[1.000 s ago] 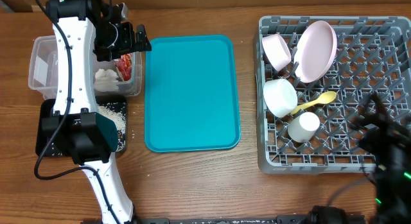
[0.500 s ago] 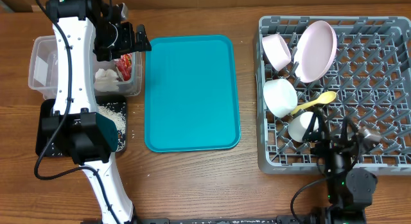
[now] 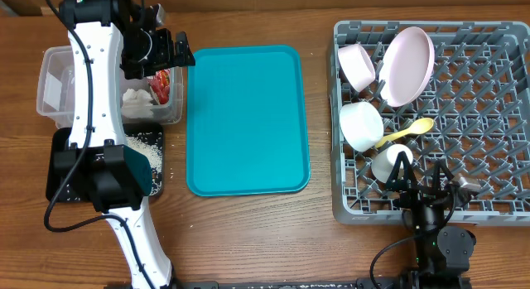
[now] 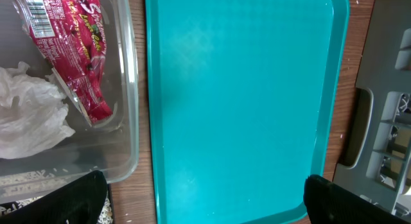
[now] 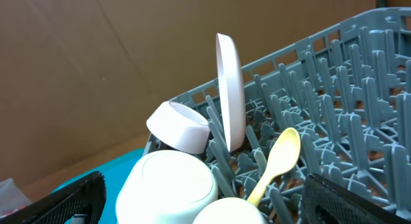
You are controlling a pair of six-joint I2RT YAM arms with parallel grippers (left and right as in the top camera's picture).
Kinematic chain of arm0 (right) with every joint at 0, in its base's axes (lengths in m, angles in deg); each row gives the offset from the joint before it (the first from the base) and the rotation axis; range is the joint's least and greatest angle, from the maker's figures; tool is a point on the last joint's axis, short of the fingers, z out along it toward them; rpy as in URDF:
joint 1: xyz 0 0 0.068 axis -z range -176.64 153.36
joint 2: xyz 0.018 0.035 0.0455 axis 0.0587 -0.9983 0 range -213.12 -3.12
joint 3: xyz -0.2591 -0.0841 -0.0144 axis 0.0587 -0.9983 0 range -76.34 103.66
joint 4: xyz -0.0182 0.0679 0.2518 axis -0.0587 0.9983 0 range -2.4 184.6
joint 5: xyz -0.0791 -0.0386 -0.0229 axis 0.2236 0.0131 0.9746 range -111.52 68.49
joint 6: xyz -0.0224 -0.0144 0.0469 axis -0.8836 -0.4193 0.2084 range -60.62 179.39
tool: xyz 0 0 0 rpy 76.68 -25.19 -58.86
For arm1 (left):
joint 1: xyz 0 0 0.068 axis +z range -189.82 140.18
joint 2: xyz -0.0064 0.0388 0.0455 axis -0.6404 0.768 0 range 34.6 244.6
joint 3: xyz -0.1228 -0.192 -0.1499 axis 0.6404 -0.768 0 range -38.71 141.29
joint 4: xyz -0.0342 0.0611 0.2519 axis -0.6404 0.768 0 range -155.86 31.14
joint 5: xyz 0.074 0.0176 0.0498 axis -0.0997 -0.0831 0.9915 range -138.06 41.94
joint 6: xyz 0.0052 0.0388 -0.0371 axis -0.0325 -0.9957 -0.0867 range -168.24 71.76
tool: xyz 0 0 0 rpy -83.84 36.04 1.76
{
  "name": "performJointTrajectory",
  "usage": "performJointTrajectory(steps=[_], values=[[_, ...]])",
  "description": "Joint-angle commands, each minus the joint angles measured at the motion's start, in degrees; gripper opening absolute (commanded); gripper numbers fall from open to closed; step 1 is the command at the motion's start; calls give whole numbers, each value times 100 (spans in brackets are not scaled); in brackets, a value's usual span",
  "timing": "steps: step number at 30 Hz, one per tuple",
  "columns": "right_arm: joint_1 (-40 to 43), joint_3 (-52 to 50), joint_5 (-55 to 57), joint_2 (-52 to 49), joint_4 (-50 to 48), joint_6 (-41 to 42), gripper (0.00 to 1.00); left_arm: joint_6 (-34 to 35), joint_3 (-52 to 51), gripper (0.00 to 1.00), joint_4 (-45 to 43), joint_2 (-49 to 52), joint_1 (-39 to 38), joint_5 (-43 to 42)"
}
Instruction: Sort waste into correct bins and load items into the dishwasher
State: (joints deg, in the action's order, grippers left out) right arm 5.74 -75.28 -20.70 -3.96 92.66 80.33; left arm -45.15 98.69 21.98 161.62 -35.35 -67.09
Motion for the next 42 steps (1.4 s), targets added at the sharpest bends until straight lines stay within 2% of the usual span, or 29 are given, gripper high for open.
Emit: performJointTrajectory(steps=[1, 23, 27, 30, 33, 37, 42], values=[[-136, -59, -52, 72, -35, -20, 100, 76, 107, 100, -11, -59, -44, 15], [-302, -59, -52, 68, -31, -20, 100, 76, 109, 100, -11, -74, -31, 17], [-302, -59, -50, 68, -31, -20, 100, 76, 109, 100, 4, -387, -81, 39], [-302, -59, -52, 68, -31, -20, 100, 79, 109, 100, -85, -911, -166, 365], [-302, -59, -52, 68, -31, -20, 100, -20, 105, 100, -439, -1541, -284, 619], [-302, -59, -52, 68, -31, -20, 100, -595, -223, 100, -1419, -2483, -356, 649], [-302, -59, -52, 68, -31, -20, 100, -684, -2194, 100, -3390, -4168, -282, 704]])
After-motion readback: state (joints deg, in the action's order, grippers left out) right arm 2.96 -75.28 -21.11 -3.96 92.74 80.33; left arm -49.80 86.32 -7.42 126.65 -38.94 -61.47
